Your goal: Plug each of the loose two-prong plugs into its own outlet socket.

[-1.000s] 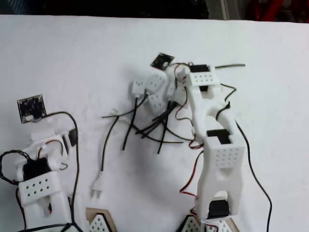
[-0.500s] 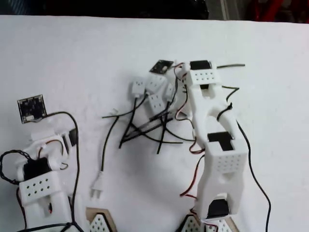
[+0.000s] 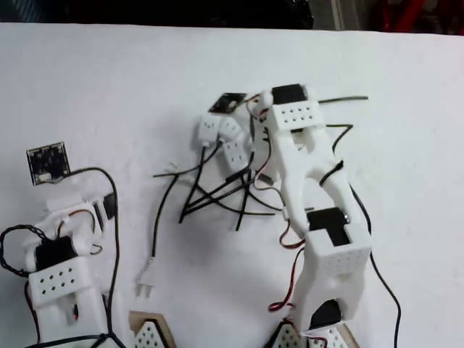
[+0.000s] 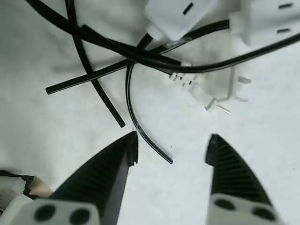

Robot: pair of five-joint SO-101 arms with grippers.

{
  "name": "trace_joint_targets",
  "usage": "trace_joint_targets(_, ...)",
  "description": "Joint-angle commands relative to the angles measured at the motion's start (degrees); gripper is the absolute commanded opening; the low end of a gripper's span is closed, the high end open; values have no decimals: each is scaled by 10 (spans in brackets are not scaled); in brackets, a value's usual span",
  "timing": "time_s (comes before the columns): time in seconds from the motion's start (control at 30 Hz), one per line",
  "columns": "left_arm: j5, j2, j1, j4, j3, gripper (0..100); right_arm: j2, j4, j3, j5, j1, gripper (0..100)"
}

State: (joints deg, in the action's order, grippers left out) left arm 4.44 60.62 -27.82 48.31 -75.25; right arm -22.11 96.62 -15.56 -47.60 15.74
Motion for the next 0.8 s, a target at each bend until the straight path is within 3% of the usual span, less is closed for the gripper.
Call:
trace_joint_targets(0.0, 6, 10, -2, -12, 2, 282, 13, -46, 0, 6, 21, 292)
trace_joint_targets(0.33, 6, 10, -2, -12, 2, 282, -100, -176, -1, 2, 17, 209)
trace_joint_targets(0.5, 6, 10, -2, -12, 2, 282, -114, -208, -1, -31, 1, 108)
trace_joint_targets(0.6, 6, 10, -2, -12, 2, 282, -109, -207, -7, -31, -7, 15)
trace_joint_targets(0.77, 6, 10, -2, -12, 2, 282, -65, -139, -33, -30, -21, 17)
